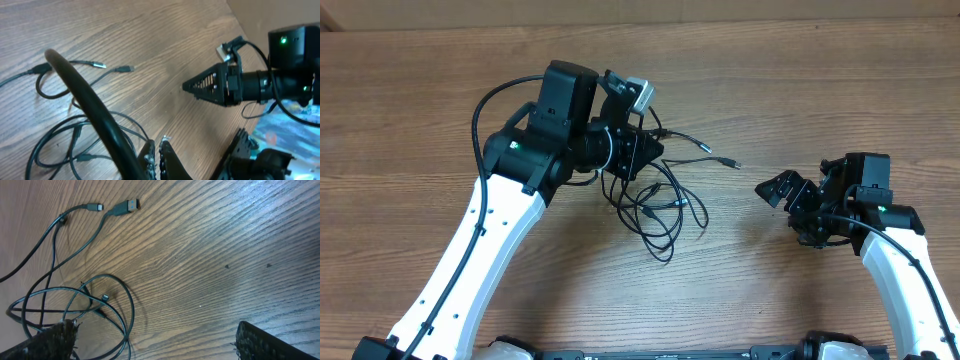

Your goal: Untangle cables

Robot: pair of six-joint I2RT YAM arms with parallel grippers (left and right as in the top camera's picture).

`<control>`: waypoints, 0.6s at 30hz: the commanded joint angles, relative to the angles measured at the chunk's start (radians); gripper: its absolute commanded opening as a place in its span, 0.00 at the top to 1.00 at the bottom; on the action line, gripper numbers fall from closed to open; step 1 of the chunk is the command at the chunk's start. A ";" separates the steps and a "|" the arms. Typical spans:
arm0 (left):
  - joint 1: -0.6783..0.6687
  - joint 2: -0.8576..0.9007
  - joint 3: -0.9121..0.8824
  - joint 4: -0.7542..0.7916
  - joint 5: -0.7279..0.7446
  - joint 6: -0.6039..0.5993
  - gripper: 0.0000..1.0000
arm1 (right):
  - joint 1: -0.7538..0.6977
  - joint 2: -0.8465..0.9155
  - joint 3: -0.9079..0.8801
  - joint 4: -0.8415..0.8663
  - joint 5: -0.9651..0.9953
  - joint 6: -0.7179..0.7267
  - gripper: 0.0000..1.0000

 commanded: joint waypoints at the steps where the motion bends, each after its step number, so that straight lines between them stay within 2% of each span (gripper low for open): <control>1: 0.002 -0.012 0.010 0.003 0.014 -0.052 0.96 | 0.006 0.001 0.001 0.005 0.006 -0.004 0.00; 7: 0.002 -0.012 0.010 0.006 -0.003 -0.053 0.96 | 0.006 0.001 0.001 0.005 0.006 -0.004 0.00; 11: 0.002 -0.012 0.010 0.006 -0.116 -0.133 0.96 | 0.006 0.001 0.001 0.005 0.006 -0.004 0.00; 18: 0.002 -0.012 0.009 -0.071 -0.396 -0.138 0.96 | 0.006 0.001 0.001 0.005 0.006 -0.004 0.00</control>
